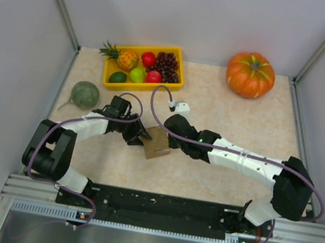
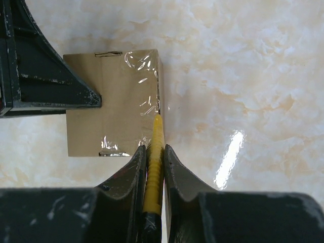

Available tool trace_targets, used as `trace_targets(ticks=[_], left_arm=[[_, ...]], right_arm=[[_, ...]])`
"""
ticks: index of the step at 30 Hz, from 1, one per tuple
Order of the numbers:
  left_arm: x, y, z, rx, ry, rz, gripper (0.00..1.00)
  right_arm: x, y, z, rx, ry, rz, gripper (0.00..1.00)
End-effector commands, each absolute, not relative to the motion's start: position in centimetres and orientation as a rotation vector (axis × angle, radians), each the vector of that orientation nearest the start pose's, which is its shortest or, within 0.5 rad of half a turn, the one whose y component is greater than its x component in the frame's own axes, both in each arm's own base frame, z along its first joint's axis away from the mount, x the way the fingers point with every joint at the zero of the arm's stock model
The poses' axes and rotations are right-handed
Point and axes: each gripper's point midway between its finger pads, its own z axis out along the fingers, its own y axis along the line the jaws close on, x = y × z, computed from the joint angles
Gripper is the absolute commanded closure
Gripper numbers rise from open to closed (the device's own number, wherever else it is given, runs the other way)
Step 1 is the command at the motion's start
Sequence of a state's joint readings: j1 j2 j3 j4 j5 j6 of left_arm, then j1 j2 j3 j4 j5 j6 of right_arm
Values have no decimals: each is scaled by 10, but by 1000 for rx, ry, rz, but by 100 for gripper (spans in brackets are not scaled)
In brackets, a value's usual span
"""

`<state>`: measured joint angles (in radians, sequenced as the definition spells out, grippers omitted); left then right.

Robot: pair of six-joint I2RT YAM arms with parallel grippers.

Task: Unpack the express box

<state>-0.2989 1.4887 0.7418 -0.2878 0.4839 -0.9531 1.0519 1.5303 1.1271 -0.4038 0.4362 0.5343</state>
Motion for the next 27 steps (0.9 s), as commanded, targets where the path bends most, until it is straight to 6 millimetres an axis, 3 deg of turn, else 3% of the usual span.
trace_targets(ticks=[1, 16, 23, 27], left_arm=[[251, -175, 23, -855, 2786, -813, 65], [250, -174, 22, -848, 2789, -806, 66], [251, -174, 23, -849, 2789, -810, 67], [252, -176, 25, -851, 2778, -831, 67]], right_arm=[[224, 318, 150, -451, 2286, 359, 100], [203, 319, 148, -517, 2363, 432, 100], [199, 319, 127, -526, 2420, 402, 100], [197, 317, 134, -523, 2410, 421, 100]])
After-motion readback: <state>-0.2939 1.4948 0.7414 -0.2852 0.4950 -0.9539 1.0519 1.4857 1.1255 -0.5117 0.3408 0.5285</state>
